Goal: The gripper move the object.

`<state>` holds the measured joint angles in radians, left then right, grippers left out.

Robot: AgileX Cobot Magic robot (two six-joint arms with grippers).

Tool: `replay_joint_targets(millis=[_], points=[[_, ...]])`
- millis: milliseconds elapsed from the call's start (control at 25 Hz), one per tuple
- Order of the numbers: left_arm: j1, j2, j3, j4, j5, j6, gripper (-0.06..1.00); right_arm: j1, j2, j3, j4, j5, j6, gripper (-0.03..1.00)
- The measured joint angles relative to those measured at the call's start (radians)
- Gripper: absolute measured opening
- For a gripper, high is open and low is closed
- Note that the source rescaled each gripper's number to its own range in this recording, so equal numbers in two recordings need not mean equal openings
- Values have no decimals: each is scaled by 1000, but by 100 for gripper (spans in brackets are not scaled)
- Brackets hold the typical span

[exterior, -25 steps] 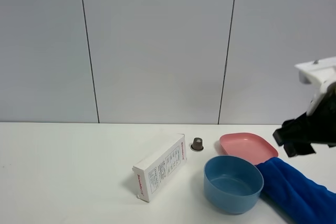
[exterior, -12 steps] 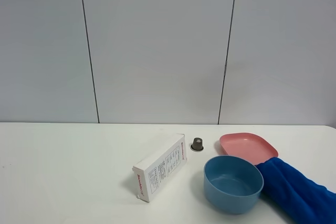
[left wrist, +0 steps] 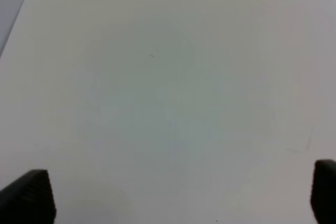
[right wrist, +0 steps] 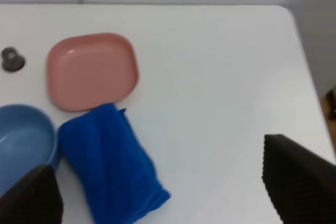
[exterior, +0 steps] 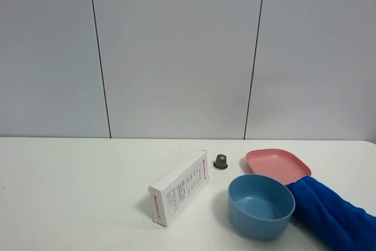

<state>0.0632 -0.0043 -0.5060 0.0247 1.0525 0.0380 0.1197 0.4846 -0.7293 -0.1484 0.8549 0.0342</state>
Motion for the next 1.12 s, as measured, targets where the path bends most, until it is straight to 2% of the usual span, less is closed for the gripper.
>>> replay_joint_targets(millis=[160,240,360,520,680,880,1120], points=[[0,0,0,0,0,0,100,-176,-89,-1,40,28,-82,90],[0,0,0,0,0,0,100,-208,-138,-1,66,39,-93,90],[0,0,0,0,0,0,100,-216,-220,12,117,42,-97,90],[0,0,0,0,0,0,100,-218,-346,46,128,56,-97,90],[0,0,0,0,0,0,100,-218,-446,50,100,145,-97,90],[0,0,0,0,0,0,100,-218,-487,54,62,337,-97,90],[0,0,0,0,0,0,100,-218,-487,55,61,363,-58,90]])
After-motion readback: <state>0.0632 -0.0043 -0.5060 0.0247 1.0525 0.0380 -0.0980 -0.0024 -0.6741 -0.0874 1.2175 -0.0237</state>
